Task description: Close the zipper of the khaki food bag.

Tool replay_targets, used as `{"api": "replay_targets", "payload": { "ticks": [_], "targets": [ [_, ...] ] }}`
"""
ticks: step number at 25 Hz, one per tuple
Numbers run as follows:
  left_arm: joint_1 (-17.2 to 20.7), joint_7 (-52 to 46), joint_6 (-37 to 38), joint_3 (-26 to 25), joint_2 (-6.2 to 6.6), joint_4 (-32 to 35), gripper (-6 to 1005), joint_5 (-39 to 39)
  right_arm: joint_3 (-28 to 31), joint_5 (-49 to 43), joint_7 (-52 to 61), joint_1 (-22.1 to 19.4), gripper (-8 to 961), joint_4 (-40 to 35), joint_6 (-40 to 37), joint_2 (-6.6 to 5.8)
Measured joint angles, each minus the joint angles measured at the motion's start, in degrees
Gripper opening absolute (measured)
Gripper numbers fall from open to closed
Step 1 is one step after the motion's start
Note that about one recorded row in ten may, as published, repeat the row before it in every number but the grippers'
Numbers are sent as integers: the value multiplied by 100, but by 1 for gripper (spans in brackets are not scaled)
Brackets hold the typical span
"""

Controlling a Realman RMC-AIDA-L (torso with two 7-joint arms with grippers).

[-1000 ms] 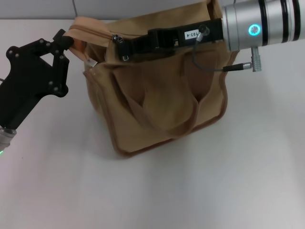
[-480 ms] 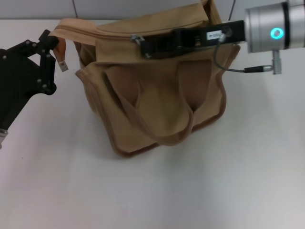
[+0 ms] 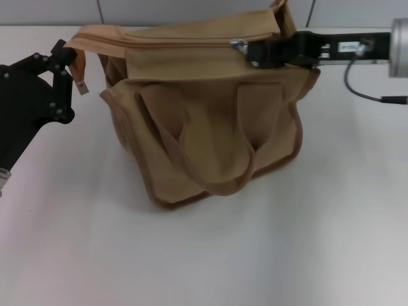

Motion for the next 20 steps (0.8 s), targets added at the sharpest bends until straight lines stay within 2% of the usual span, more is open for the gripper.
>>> {"api": "replay_targets", "payload": {
  "ticks": [11, 20],
  "targets": [
    [-132, -3, -290, -59, -1, 0, -2, -55, 331, -29, -36, -415, 11, -124, -143, -97],
    [-184, -3, -291, -46, -9, -7, -2, -59, 433, 5, -166, -416, 13, -72, -222, -129]
  ]
}}
